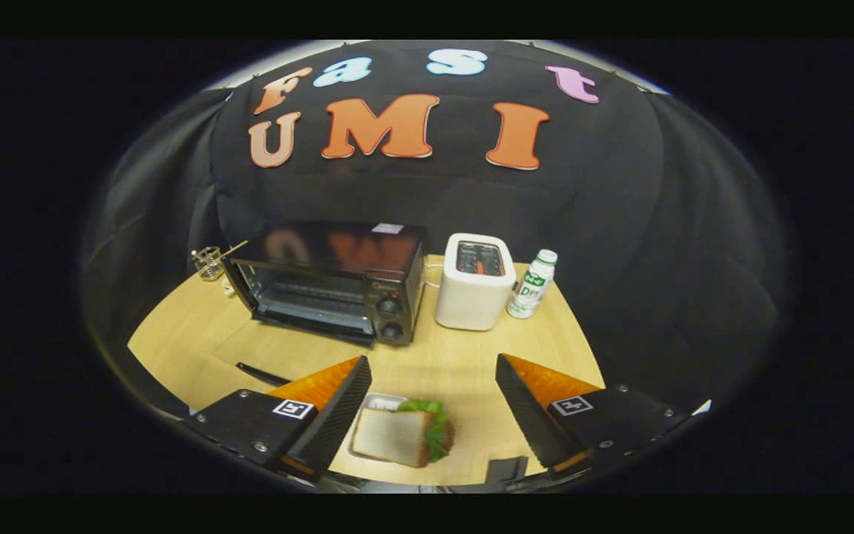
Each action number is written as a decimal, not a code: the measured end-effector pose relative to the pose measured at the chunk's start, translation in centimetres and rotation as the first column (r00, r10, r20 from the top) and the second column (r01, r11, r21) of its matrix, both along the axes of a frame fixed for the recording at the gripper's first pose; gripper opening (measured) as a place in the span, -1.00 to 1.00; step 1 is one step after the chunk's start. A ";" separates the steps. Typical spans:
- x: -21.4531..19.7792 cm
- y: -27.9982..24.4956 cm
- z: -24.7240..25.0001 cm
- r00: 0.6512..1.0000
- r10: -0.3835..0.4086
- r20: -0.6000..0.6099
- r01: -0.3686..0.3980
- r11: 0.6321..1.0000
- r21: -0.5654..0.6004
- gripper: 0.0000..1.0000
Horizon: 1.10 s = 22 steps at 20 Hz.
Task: Open the toaster oven, put the food inside, and close the toaster oven door.
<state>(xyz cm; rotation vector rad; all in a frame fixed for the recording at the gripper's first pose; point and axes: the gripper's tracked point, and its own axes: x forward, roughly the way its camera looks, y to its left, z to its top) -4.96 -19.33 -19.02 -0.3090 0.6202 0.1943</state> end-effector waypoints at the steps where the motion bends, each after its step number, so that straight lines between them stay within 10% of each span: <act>1: -0.3 -1.0 -0.7 0.999 -0.002 -0.038 0.002 1.000 0.005 1.00; 17: -4.7 -3.2 -14.3 0.830 0.016 -0.558 0.164 0.948 0.272 0.93; 22: -4.4 -2.6 -14.1 0.812 0.017 -0.584 0.211 0.924 0.319 0.08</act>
